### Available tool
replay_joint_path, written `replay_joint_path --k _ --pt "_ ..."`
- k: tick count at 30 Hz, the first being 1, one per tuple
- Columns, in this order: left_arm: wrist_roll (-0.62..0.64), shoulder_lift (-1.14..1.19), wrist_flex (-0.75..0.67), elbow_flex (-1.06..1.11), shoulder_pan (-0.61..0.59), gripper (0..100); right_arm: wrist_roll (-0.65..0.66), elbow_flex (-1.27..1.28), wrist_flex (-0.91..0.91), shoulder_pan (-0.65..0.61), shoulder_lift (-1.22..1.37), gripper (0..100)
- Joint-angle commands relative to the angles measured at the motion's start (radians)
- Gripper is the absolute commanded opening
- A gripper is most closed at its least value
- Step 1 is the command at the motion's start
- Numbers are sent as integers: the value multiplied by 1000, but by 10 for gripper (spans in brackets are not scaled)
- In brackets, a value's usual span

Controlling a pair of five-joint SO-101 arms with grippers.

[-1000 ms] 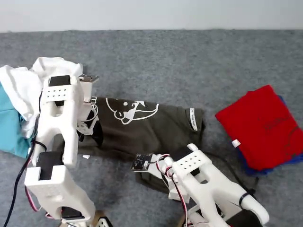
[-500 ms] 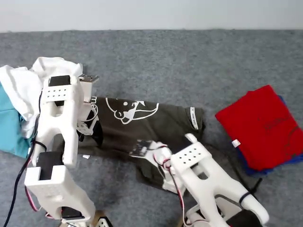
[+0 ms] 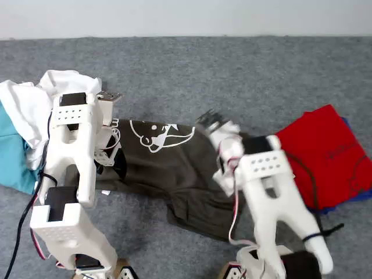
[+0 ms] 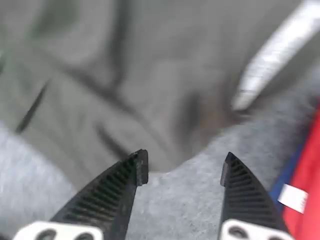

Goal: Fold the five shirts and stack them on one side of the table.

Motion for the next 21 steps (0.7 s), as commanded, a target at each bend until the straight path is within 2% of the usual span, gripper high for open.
replay_joint_path --k 1,5,18,21 --pt "-8 -41 20 2 6 218 -77 -109 -50 44 119 248" --pt "-8 -41 20 2 6 218 -126 -222 -113 42 328 248" --pt "-9 -41 18 56 6 218 -167 -664 -113 54 857 244" --pt "-9 -41 18 56 6 218 -144 -695 -111 58 911 193"
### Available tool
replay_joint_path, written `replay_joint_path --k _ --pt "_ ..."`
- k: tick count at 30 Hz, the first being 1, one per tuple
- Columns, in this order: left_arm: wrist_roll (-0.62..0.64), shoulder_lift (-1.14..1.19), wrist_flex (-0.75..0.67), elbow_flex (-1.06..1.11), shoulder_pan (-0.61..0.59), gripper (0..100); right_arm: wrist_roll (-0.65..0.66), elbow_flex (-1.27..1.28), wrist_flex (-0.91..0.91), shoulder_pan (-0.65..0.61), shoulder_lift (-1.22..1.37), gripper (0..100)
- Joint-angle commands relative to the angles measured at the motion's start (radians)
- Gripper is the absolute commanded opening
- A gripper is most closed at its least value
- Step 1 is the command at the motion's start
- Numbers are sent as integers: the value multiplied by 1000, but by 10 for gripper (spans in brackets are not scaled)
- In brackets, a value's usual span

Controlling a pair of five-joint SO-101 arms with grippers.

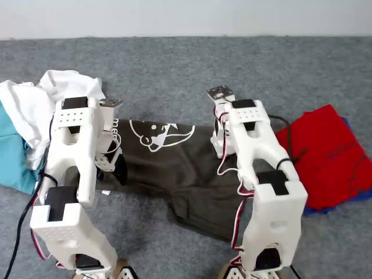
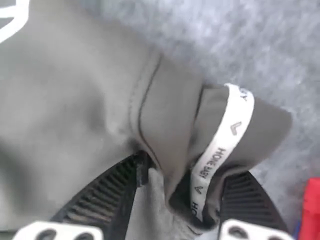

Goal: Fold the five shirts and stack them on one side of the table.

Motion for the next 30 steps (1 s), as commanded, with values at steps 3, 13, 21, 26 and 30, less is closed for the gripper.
replay_joint_path --k 3,13,21,26,30 --pt "-11 -41 18 -2 6 218 86 -54 -7 16 74 87" --pt "-11 -41 18 -2 6 218 126 -84 54 84 73 10" --pt "-11 -41 18 -2 6 218 224 -327 73 191 102 10" --pt "-11 -41 18 -2 6 218 270 -488 73 219 206 14" --pt "-11 -41 18 -2 6 218 256 -562 147 214 277 107"
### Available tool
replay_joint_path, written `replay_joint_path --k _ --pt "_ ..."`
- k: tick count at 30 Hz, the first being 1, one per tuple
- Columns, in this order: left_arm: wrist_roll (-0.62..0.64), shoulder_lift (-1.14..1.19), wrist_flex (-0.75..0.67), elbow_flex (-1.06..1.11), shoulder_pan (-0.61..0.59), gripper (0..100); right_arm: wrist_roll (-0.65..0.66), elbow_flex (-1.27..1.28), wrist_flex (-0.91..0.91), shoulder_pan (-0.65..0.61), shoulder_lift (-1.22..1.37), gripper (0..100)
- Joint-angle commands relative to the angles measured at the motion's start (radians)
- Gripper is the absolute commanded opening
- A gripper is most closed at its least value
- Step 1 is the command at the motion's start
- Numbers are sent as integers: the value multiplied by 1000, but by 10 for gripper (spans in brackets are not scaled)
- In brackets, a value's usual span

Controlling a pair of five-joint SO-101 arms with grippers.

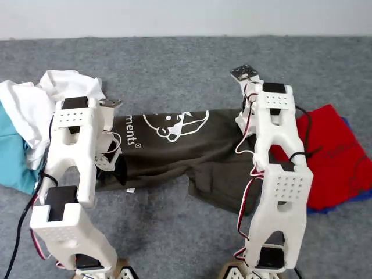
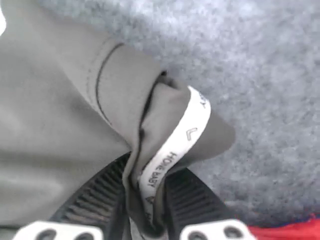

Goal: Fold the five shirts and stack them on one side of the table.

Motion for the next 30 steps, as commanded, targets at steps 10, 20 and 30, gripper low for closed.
replay_joint_path --k 10,20,30 --pt "-11 -41 -54 99 8 218 -57 -304 476 36 -174 197" --pt "-11 -41 -74 122 8 218 92 548 426 -90 -673 180" --pt "-11 -41 -74 122 8 218 153 1284 36 -214 -1003 177"
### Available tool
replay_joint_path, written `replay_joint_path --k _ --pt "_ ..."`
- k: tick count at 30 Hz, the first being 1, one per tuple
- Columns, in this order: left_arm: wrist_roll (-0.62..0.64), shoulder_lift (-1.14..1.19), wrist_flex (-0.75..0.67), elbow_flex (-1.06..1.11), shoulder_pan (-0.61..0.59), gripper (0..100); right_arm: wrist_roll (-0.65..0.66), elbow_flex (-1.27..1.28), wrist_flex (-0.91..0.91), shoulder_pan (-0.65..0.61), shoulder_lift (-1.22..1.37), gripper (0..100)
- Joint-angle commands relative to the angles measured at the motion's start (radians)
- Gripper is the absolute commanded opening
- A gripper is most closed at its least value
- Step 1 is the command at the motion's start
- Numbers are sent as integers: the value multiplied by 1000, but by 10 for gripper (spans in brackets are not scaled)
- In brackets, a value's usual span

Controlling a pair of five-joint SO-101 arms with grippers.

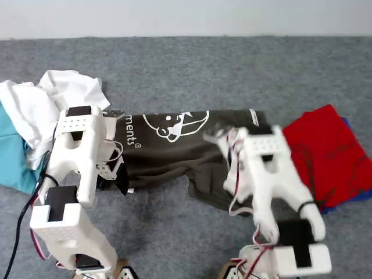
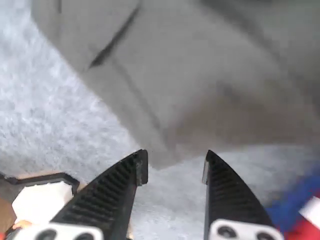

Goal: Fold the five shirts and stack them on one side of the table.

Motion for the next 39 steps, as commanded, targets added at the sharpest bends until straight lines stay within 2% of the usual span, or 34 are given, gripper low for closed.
replay_joint_path --k 1,10,19,25,31,37,39 --pt "-11 -41 -8 -2 8 218 14 146 -53 -51 -130 177" --pt "-12 -41 -8 -2 8 218 55 328 -234 -59 -202 177" --pt "-12 -41 -8 -2 6 218 84 393 -366 -53 -197 173" --pt "-12 -41 -8 -2 6 218 180 516 -510 -51 -197 6" --pt "-12 -41 -6 -2 6 218 184 517 -486 -50 -208 11" --pt "-12 -41 -6 -2 6 218 192 404 -219 -22 -209 11" --pt "-12 -41 -6 -2 6 218 241 362 -128 -5 -209 11"
